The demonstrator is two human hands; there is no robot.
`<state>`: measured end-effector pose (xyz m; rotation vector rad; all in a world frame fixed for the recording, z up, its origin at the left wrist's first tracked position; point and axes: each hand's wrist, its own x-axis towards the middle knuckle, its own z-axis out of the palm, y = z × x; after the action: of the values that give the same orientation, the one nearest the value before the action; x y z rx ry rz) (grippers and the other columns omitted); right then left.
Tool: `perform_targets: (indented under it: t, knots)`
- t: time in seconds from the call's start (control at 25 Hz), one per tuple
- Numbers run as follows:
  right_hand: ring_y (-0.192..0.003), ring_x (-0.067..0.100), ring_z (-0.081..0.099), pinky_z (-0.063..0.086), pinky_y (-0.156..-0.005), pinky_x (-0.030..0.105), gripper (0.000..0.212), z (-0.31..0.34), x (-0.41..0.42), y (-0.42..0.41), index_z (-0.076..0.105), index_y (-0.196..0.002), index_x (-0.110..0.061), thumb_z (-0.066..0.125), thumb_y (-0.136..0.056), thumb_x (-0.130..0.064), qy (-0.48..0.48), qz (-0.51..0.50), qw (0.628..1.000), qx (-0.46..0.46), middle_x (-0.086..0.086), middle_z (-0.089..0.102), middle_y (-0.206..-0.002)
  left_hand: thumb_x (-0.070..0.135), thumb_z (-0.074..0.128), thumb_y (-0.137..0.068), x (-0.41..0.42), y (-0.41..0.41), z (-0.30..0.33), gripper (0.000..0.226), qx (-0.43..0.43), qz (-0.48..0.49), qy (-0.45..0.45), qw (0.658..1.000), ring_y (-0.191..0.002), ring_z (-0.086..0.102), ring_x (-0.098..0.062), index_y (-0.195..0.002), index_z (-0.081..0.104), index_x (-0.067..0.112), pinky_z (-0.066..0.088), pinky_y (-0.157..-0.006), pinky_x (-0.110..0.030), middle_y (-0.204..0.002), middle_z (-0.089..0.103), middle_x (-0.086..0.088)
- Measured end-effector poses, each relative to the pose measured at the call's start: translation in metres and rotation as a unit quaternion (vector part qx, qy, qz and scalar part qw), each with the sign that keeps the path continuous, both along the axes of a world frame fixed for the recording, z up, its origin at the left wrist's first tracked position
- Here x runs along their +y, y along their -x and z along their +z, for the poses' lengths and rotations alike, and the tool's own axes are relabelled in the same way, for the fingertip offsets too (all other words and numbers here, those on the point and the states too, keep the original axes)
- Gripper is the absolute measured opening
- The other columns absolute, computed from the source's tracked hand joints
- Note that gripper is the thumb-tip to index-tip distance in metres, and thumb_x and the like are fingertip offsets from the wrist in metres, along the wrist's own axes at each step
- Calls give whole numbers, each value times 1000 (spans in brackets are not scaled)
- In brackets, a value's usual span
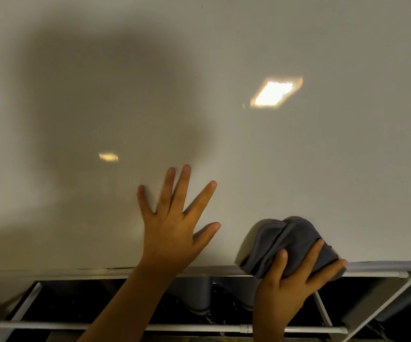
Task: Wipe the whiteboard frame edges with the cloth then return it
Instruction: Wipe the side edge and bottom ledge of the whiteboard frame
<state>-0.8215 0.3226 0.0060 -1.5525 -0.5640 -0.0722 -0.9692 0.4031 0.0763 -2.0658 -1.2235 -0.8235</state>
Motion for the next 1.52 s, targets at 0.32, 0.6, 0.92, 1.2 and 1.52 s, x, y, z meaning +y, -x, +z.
perform_targets:
  t: [0.32, 0.6, 0.92, 1.2, 1.52]
  knots:
    - [-140, 7, 5, 22, -102, 23, 63, 2, 20, 71, 20, -142, -34, 36, -84, -55, -7, -53, 998, 14, 0, -4, -157, 66, 25, -89, 17, 55, 7, 68, 95, -73, -33, 992, -144, 8, -22, -147, 15, 32, 2, -110, -63, -158, 1, -5]
    - [-141, 16, 8, 24, -104, 35, 63, 1, 39, 159, 19, -141, -39, 36, -83, -57, -11, -51, 998, 42, -3, -5, -157, 68, 24, -87, 37, 130, 20, 72, 134, -83, -34, 987, -145, 2, -23, -148, 10, 31, 1, -112, -58, -159, -1, -4]
    - [-142, 19, 1, 19, -108, 34, 70, -4, 49, 229, 24, -143, -21, 34, -85, -59, 11, -9, 1000, 8, 14, -2, -155, 76, 30, -81, 45, 195, 22, 76, 67, -9, -15, 998, -145, 1, -30, -146, 14, 39, -7, -108, -65, -157, 3, -5]
    - [-140, 9, 2, 20, -99, 30, 66, -1, 34, 194, 20, -143, -27, 38, -84, -51, 21, -19, 1000, -4, 10, -3, -156, 70, 25, -86, 40, 215, 11, 72, 46, 7, 14, 999, -145, -2, -25, -146, 6, 37, -5, -109, -65, -157, 0, -2]
    - [-136, 6, 4, 25, -103, 34, 60, 2, 48, 228, 16, -144, -29, 38, -90, -46, 24, -40, 999, -5, 10, -5, -156, 71, 17, -86, 45, 225, 9, 72, 51, 12, 20, 998, -145, 2, -27, -147, 5, 34, -5, -107, -65, -157, 0, -3]
